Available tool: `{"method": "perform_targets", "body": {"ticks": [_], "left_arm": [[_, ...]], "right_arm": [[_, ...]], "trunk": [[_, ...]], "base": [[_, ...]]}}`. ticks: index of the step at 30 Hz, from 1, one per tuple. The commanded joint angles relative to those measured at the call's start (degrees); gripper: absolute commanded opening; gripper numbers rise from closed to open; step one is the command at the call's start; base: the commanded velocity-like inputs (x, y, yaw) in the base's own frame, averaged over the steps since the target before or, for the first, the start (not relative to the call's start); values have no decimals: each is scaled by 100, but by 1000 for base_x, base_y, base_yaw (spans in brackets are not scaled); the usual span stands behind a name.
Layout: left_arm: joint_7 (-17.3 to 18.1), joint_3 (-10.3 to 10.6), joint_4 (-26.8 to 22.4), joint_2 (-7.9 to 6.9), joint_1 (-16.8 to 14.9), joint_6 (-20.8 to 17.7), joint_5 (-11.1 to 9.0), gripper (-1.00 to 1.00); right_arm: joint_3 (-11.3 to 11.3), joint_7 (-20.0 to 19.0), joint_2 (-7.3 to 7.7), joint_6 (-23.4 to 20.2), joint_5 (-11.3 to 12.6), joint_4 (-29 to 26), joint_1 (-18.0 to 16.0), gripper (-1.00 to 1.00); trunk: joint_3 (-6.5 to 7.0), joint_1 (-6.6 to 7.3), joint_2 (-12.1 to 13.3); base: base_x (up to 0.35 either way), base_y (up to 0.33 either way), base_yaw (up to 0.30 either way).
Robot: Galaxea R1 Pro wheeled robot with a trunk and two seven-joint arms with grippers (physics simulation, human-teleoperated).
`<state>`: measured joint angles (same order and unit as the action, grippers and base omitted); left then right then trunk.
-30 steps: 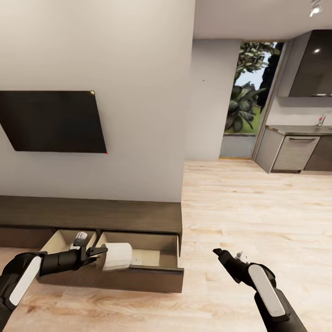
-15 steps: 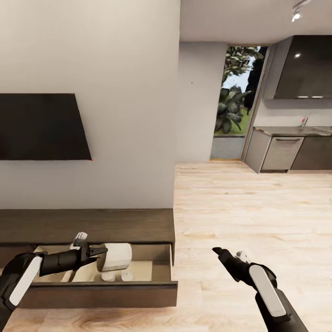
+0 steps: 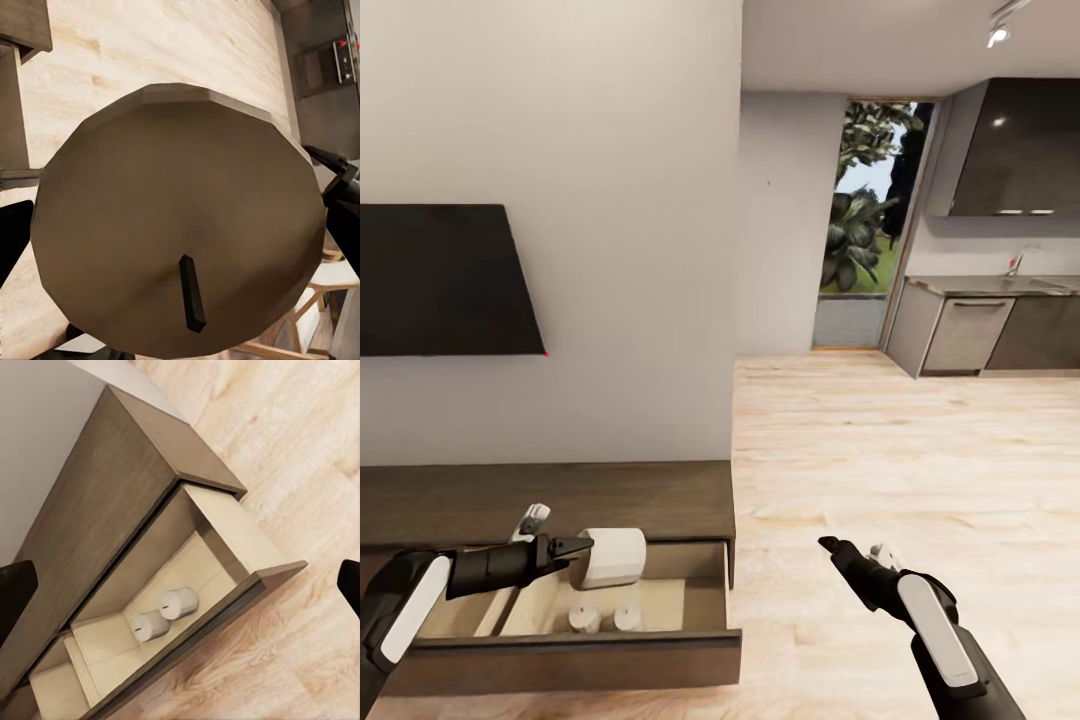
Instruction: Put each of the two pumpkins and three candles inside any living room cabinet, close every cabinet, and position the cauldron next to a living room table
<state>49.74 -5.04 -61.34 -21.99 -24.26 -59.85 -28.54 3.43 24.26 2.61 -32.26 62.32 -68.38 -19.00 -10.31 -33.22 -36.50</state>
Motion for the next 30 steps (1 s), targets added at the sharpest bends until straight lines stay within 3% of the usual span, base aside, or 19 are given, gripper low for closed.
{"method": "perform_targets", "body": {"ticks": [1,15,19,21,23,24,27,29,30], "left_arm": [[-1,1,0,0,0,-4,-8,-100],[-74,-8,0,18,0,37,110,-100],[-83,-15,0,24,0,41,154,-100],[-104,-11,0,43,0,43,260,-100],[-256,-8,0,127,0,54,501,-100],[-394,-6,-2,205,0,58,629,-100],[-1460,12,-8,893,-44,65,1066,-100],[-2495,12,-13,1354,-90,67,1352,-100],[-3292,8,-50,1661,-109,70,1471,-100]], "right_arm": [[-3,0,-2,0,0,0,1,100],[-46,38,-7,-34,0,35,-79,100],[-59,64,2,-67,0,51,-95,100],[-61,148,8,-92,0,38,-102,100],[-74,394,5,-233,-39,1,-133,100],[-84,580,-4,-382,-66,-18,-200,100],[-358,1325,-85,-964,-108,-29,-578,100],[-690,1703,-166,-1109,-127,-45,-738,100],[-885,1945,-195,-1164,-132,-56,-824,100]], "trunk": [[0,0,0],[0,0,0],[72,88,160],[108,132,240],[144,176,321],[162,198,361],[216,264,481],[253,308,561],[272,329,601]], "base": [[85,-3,0],[195,-2,0],[20,-1,0],[5,0,0],[2,0,0],[0,0,0],[0,0,-9],[0,0,-84],[0,0,-145]]}}
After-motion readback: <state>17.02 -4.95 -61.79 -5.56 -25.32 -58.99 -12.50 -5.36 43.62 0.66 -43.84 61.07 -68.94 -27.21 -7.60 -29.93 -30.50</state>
